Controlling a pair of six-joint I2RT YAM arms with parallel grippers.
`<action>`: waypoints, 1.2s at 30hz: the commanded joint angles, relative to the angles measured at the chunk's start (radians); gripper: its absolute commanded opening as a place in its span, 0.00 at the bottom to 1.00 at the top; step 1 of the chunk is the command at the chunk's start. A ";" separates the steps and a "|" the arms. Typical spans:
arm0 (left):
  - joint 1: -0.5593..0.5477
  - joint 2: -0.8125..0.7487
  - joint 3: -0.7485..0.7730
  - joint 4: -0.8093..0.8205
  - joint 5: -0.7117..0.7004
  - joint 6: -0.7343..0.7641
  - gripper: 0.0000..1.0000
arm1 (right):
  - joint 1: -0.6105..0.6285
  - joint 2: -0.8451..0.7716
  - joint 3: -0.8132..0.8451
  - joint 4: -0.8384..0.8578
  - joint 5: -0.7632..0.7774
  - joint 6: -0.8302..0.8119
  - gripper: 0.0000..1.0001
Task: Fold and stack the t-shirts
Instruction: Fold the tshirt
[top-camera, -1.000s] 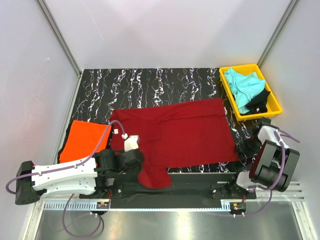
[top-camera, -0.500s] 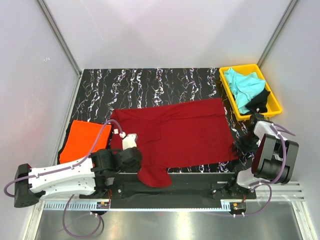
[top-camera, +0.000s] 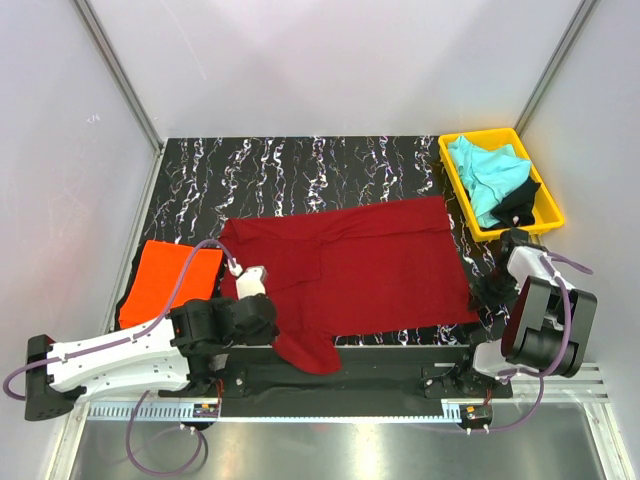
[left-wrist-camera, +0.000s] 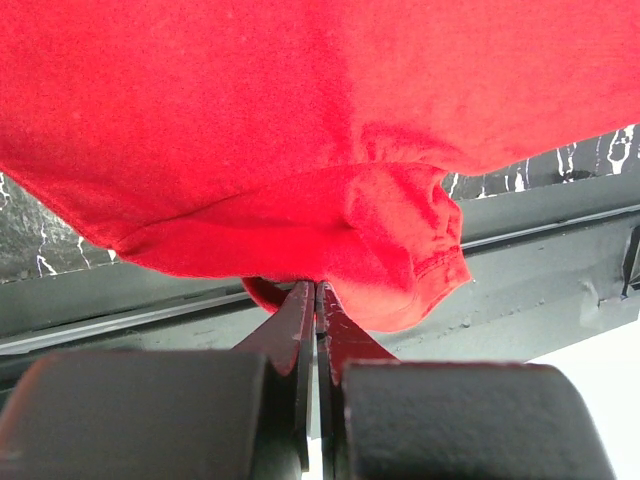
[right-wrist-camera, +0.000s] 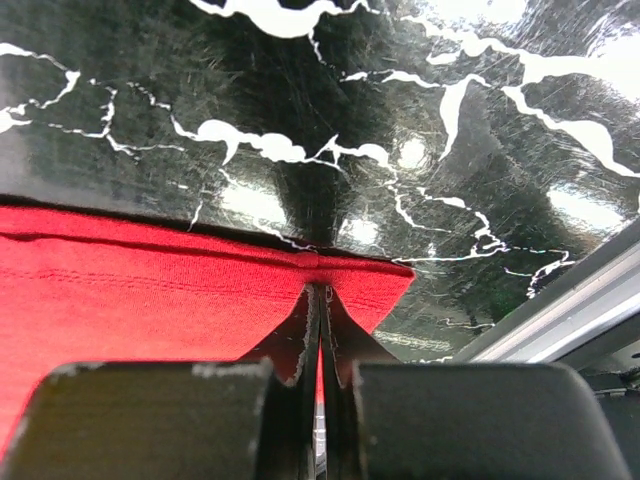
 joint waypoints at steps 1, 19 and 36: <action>0.003 -0.011 -0.008 -0.002 -0.039 -0.030 0.00 | 0.006 -0.047 -0.008 0.011 -0.005 -0.018 0.00; 0.011 0.074 0.046 0.018 -0.067 0.012 0.00 | 0.075 -0.042 0.003 -0.040 -0.160 -0.001 0.44; 0.089 0.061 0.075 0.017 -0.033 0.067 0.00 | 0.088 0.047 0.012 0.031 -0.068 0.062 0.41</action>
